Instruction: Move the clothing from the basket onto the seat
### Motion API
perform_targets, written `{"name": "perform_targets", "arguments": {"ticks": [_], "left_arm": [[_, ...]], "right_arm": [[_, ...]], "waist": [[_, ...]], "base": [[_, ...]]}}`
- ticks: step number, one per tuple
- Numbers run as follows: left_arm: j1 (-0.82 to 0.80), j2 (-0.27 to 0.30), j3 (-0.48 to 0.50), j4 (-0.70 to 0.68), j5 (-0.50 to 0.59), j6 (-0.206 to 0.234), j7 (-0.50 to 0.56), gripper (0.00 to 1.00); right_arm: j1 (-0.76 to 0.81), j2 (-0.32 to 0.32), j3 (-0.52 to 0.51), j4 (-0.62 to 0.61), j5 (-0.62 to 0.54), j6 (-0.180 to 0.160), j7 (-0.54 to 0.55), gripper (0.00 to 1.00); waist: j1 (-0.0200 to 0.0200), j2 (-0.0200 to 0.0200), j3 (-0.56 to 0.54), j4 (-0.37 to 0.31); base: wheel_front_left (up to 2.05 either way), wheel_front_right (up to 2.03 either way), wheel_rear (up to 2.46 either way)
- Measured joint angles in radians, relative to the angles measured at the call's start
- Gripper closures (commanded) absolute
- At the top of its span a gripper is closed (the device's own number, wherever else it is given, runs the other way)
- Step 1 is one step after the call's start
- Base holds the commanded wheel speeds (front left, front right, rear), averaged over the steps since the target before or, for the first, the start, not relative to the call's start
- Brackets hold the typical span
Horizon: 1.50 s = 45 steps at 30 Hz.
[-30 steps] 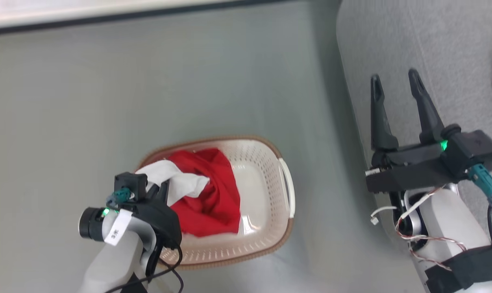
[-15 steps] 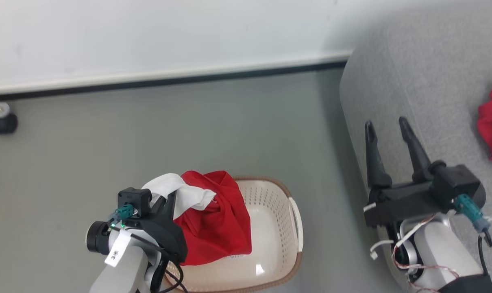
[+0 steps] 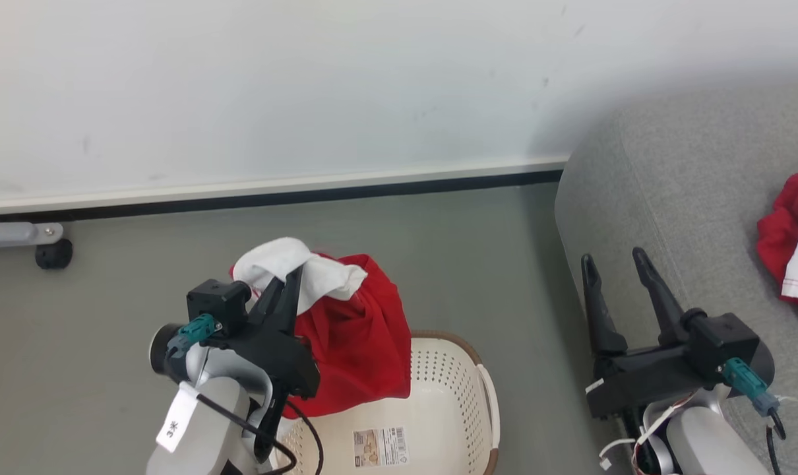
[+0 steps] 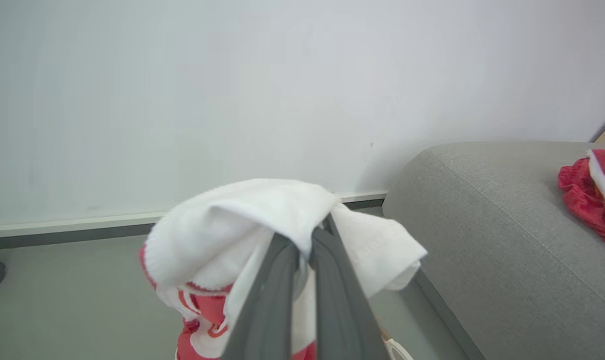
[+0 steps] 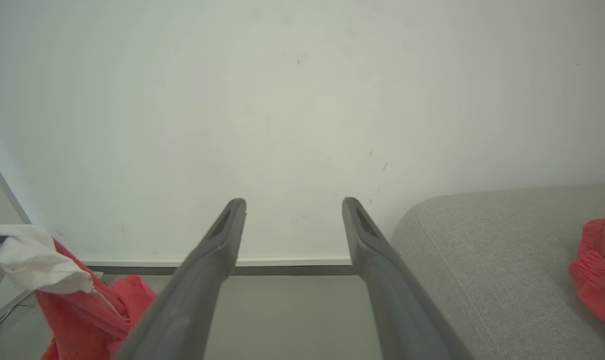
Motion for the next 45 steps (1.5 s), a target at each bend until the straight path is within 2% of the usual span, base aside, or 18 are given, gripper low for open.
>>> {"name": "perform_targets", "arguments": {"ticks": [21, 32, 38, 44, 45], "left_arm": [[0.128, 0.021, -0.006, -0.451, 0.040, 0.028, 0.000, 1.00], [0.161, 0.033, -0.018, -0.564, 0.065, 0.045, 0.003, 1.00], [0.177, 0.040, -0.026, -0.607, 0.066, 0.053, 0.029, 1.00], [0.179, 0.040, -0.043, -0.641, 0.068, 0.054, 0.055, 1.00], [0.180, 0.040, -0.049, -0.647, 0.070, 0.054, 0.062, 1.00]], "right_arm": [[0.063, 0.015, 0.051, -0.014, 0.006, 0.010, 0.035, 0.00], [0.062, 0.019, 0.063, -0.028, 0.007, 0.017, 0.049, 0.00], [0.053, 0.035, 0.098, -0.030, 0.007, 0.036, 0.060, 0.00], [0.000, 0.060, 0.161, -0.031, 0.005, 0.076, 0.071, 0.00], [-0.022, 0.067, 0.184, -0.025, 0.005, 0.091, 0.080, 0.00]], "waist": [[0.0001, 0.0002, -0.067, 0.011], [0.0000, 0.0002, -0.066, 0.012], [0.0001, 0.0001, -0.062, 0.014], [0.0001, 0.0001, -0.056, 0.017], [0.0001, 0.0001, -0.054, 0.018]], "base": [[0.00, 0.00, 0.00], [0.00, 0.00, 0.00], [0.00, 0.00, 0.00], [0.00, 0.00, 0.00], [0.00, 0.00, 0.00]]}}
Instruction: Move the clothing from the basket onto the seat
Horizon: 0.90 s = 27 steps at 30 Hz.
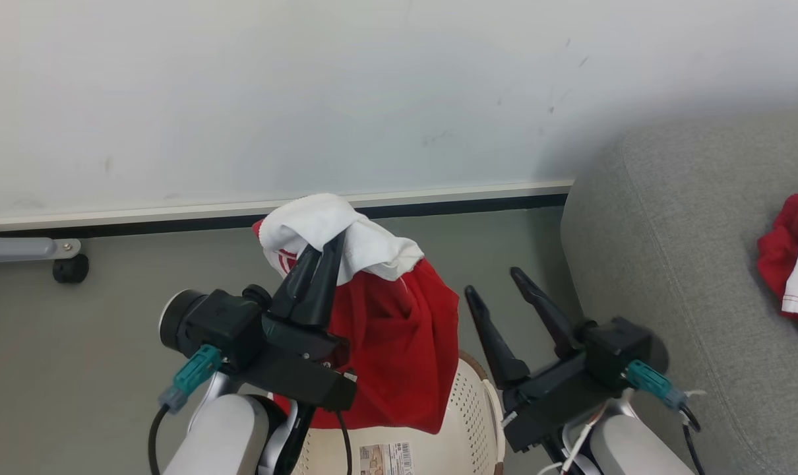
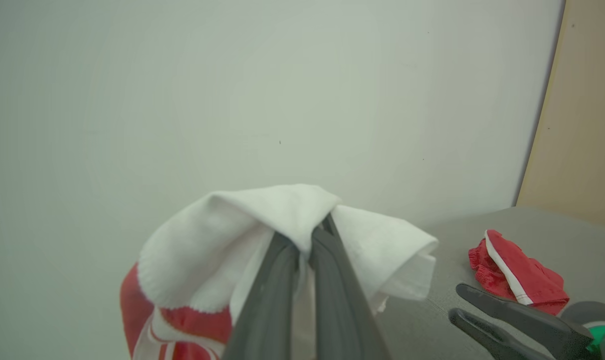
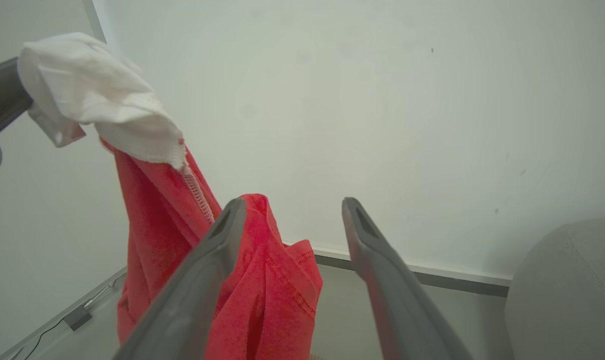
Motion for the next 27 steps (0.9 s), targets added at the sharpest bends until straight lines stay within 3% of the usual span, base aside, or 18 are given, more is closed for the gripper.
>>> {"name": "perform_targets", "arguments": {"ticks": [10, 20, 21, 22, 23, 27], "left_arm": [[0.000, -0.004, -0.044, -0.024, 0.003, -0.001, 0.038, 1.00], [-0.001, -0.007, -0.063, -0.040, 0.003, -0.003, 0.060, 1.00], [-0.001, -0.008, -0.064, -0.042, 0.003, -0.003, 0.062, 1.00], [-0.002, -0.008, -0.066, -0.044, 0.003, -0.003, 0.063, 1.00], [-0.002, -0.008, -0.068, -0.044, 0.003, -0.003, 0.064, 1.00], [-0.005, -0.010, -0.075, -0.045, 0.002, -0.004, 0.071, 1.00]], "right_arm": [[-0.109, 0.024, 0.107, 0.083, 0.000, 0.058, 0.032, 0.00], [-0.209, 0.032, 0.193, 0.213, 0.029, 0.076, 0.053, 0.00], [-0.218, 0.033, 0.200, 0.227, 0.034, 0.079, 0.053, 0.31], [-0.225, 0.033, 0.208, 0.237, 0.043, 0.079, 0.053, 0.83], [-0.232, 0.031, 0.221, 0.243, 0.053, 0.079, 0.053, 1.00], [-0.260, 0.032, 0.273, 0.249, 0.098, 0.079, 0.050, 1.00]], "waist": [[0.0000, 0.0000, 0.013, 0.018], [0.0000, 0.0000, 0.028, 0.033], [0.0000, 0.0000, 0.029, 0.034], [0.0001, 0.0000, 0.030, 0.035], [0.0000, 0.0000, 0.031, 0.036], [0.0000, 0.0000, 0.032, 0.040]], "base": [[0.00, 0.00, 0.00], [0.00, 0.00, 0.00], [0.00, 0.00, 0.00], [0.00, 0.00, 0.00], [0.00, 0.00, 0.00], [0.00, 0.00, 0.00]]}}
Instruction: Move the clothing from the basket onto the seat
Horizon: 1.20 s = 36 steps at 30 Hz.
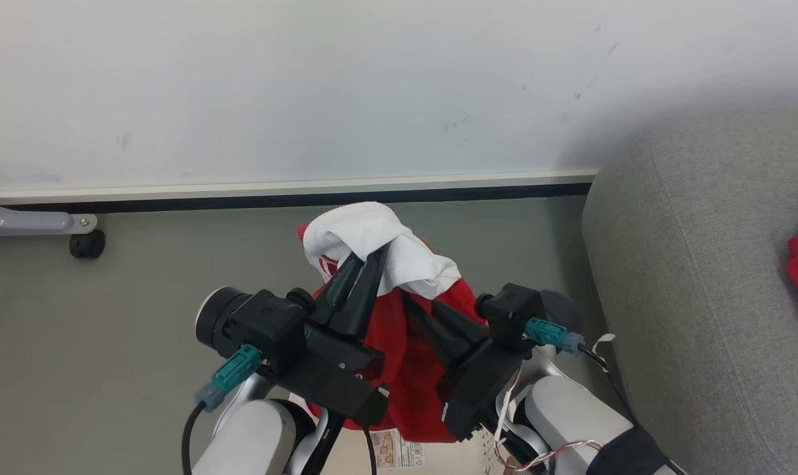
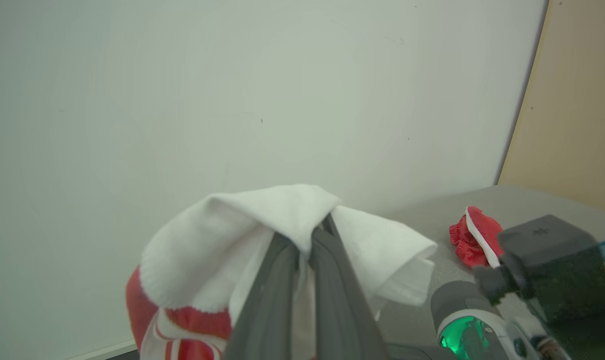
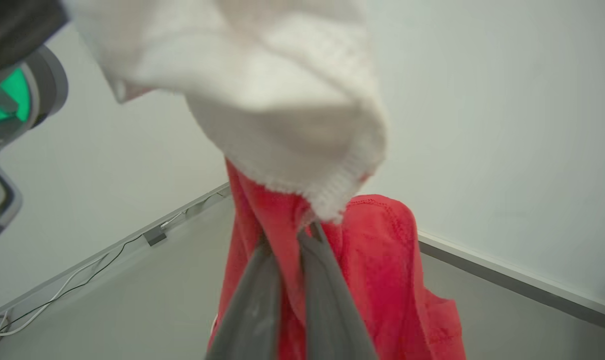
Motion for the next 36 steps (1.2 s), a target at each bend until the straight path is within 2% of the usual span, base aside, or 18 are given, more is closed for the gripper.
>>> {"name": "perform_targets", "arguments": {"ticks": [8, 9, 10, 11, 12, 13, 21, 36], "left_arm": [[0.000, 0.000, -0.002, -0.005, -0.004, -0.007, 0.002, 1.00], [0.000, 0.000, -0.002, -0.005, -0.004, -0.007, 0.008, 0.89], [0.000, 0.000, -0.002, -0.005, -0.004, -0.007, 0.009, 0.64], [0.000, 0.001, -0.002, -0.004, -0.004, -0.007, 0.009, 0.52], [0.000, 0.002, -0.003, -0.004, -0.004, -0.007, 0.012, 0.30], [0.000, 0.004, -0.004, -0.004, -0.004, -0.007, 0.015, 0.00], [0.007, 0.021, -0.028, 0.007, 0.006, -0.007, 0.028, 0.00], [0.122, 0.070, -0.105, 0.005, 0.029, -0.024, 0.063, 0.00]], "right_arm": [[-0.033, 0.000, 0.044, 0.024, 0.072, -0.009, -0.037, 1.00], [-0.035, 0.000, 0.045, 0.026, 0.078, -0.014, -0.044, 1.00], [-0.040, 0.000, 0.044, 0.031, 0.083, -0.014, -0.050, 1.00], [-0.047, 0.000, 0.043, 0.035, 0.088, -0.015, -0.055, 1.00], [-0.054, -0.001, 0.041, 0.036, 0.093, -0.017, -0.063, 1.00], [-0.060, 0.000, 0.039, 0.039, 0.096, -0.023, -0.071, 1.00], [-0.101, 0.000, -0.004, 0.093, 0.129, -0.027, -0.103, 1.00], [-0.126, -0.018, -0.100, 0.158, 0.140, -0.037, -0.131, 1.00]], "waist": [[0.0000, 0.0000, 0.001, 0.002], [0.0000, -0.0001, 0.001, 0.002], [0.0000, 0.0000, 0.001, 0.002], [0.0000, 0.0000, 0.001, 0.001], [0.0000, 0.0000, 0.001, 0.000], [0.0000, 0.0000, 0.000, -0.001], [0.0000, -0.0001, -0.004, -0.011], [0.0000, 0.0000, -0.011, -0.054]], "base": [[0.00, 0.00, 0.00], [0.00, 0.00, 0.00], [0.00, 0.00, 0.00], [0.00, 0.00, 0.00], [0.00, 0.00, 0.00], [0.00, 0.00, 0.00], [0.00, 0.00, 0.00], [0.00, 0.00, 0.00]]}}
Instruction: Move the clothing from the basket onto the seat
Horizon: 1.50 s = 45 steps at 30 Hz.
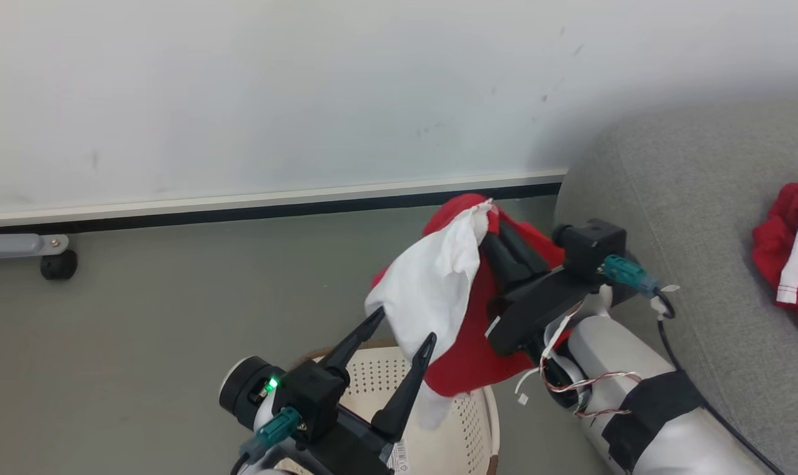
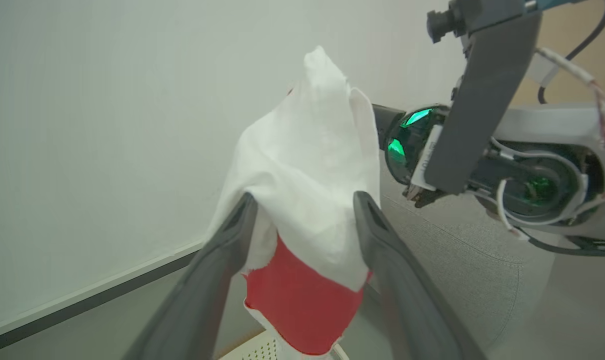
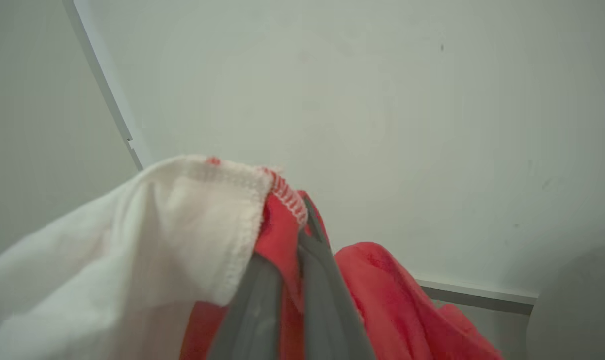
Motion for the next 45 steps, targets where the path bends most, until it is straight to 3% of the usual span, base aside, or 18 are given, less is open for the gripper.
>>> {"name": "perform_targets", "arguments": {"ticks": [18, 45], "left_arm": [[0.026, 0.044, -0.005, -0.033, 0.035, 0.002, 0.018, 0.00], [0.011, 0.089, 0.005, -0.105, 0.048, 0.001, 0.069, 0.00]], "right_arm": [[-0.001, -0.043, -0.061, -0.006, 0.000, -0.020, -0.009, 1.00], [0.006, -0.093, -0.198, -0.073, -0.001, -0.062, -0.010, 1.00]], "waist": [[0.0000, 0.0000, 0.039, -0.098], [0.0000, 0.0000, 0.140, -0.352]], "base": [[0.00, 0.00, 0.00], [0.00, 0.00, 0.00]]}}
